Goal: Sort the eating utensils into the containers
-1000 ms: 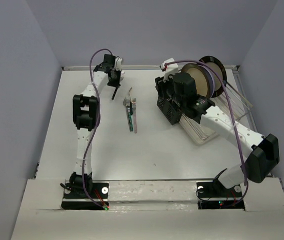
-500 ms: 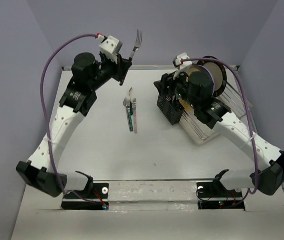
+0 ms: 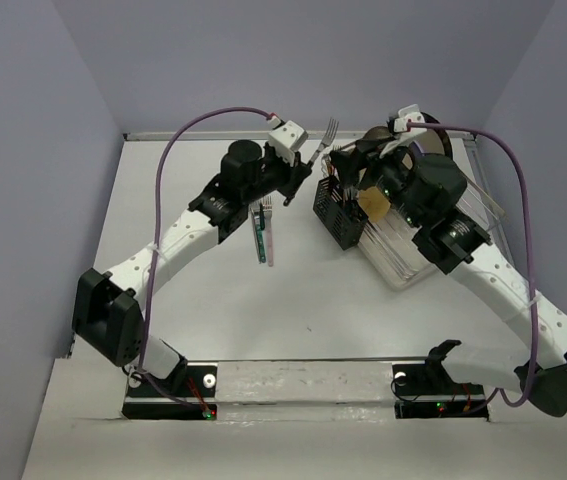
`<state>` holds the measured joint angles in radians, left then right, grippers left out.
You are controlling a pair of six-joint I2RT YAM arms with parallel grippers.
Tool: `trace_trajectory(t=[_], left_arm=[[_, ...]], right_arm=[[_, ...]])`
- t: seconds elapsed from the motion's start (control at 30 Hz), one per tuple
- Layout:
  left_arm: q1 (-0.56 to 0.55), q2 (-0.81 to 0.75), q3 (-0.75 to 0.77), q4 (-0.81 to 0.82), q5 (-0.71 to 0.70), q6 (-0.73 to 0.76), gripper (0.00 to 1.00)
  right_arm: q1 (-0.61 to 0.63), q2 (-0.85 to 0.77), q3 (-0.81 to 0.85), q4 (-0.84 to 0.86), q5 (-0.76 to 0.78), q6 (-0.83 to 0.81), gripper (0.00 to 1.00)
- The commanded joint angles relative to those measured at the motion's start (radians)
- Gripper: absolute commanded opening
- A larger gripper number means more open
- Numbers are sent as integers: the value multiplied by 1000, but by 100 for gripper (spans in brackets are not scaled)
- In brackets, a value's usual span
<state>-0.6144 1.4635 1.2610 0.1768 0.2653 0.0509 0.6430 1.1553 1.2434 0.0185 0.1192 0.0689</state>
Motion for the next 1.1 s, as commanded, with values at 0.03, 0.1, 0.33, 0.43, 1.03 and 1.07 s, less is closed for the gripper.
trace_trajectory(t=[0.03, 0.1, 0.33, 0.43, 1.03, 1.07], left_arm=[[-38, 49, 144, 99, -89, 23, 0], [-38, 23, 117, 127, -115, 35, 0], [-41, -25, 57, 148, -115, 44, 0], [-41, -14, 69, 132, -115, 50, 0], [-42, 0, 64, 115, -94, 46, 0], [-44, 0, 60, 115, -90, 47, 0]], right_arm=[[-37, 61, 31, 44, -10, 87, 66], [-75, 86, 44, 23, -6, 184, 65], [-175, 150, -18, 167, -245, 405, 61], [-175, 172, -36, 233, -320, 405, 61], [-175, 363, 45, 367, -460, 473, 40], [-175, 386, 68, 367, -481, 471, 29]])
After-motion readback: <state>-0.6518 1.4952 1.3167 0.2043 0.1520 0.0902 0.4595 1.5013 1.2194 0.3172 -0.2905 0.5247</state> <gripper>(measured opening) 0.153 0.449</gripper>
